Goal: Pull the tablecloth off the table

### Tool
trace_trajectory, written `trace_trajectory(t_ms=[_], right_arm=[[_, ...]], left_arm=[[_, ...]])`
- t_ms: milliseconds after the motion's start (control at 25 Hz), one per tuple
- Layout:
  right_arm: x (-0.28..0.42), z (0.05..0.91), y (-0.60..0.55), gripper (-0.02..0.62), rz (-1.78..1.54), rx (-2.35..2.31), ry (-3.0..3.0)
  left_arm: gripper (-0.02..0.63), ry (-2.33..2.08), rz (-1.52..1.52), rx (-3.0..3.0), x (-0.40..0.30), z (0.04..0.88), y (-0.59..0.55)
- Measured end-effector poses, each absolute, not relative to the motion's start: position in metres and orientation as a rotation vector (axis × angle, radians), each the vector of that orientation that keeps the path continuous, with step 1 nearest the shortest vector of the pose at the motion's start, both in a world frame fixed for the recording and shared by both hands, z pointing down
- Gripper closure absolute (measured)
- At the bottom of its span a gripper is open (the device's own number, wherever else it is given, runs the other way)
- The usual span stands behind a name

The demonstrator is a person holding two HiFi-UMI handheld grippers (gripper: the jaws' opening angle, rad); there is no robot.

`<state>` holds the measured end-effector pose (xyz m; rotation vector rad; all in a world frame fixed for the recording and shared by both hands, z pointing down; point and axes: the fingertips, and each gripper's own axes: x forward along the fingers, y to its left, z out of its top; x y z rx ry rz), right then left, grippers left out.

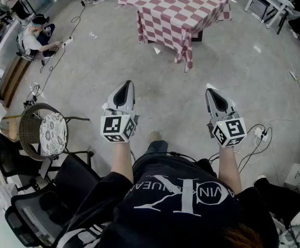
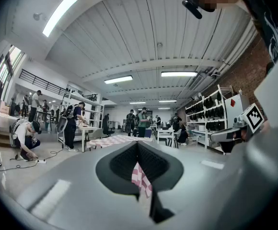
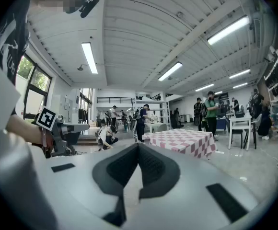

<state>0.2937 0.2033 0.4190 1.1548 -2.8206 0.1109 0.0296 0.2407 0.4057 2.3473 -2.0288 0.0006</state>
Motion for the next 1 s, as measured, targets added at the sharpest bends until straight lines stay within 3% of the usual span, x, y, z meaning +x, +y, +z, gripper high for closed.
trace_trajectory(t_ms=[880, 960, 1000], right_arm=[[0.259, 0.415, 0.157, 0.578, 0.182, 1.404, -2.775], [0.252, 0.415, 0.15, 0.565, 0.188, 1.434, -2.769], [0.248, 0.416, 0.147, 0.51, 0.196, 1.443, -2.768]], left_arm=[[0.595, -1.942, -0.01, 2.407, -0.032, 0.402, 0.177], [0.594, -1.932, -0.013, 2.413, -0.044, 0.402, 0.167], [0.594, -1.927, -0.017, 2.414, -0.049, 0.403, 0.162]])
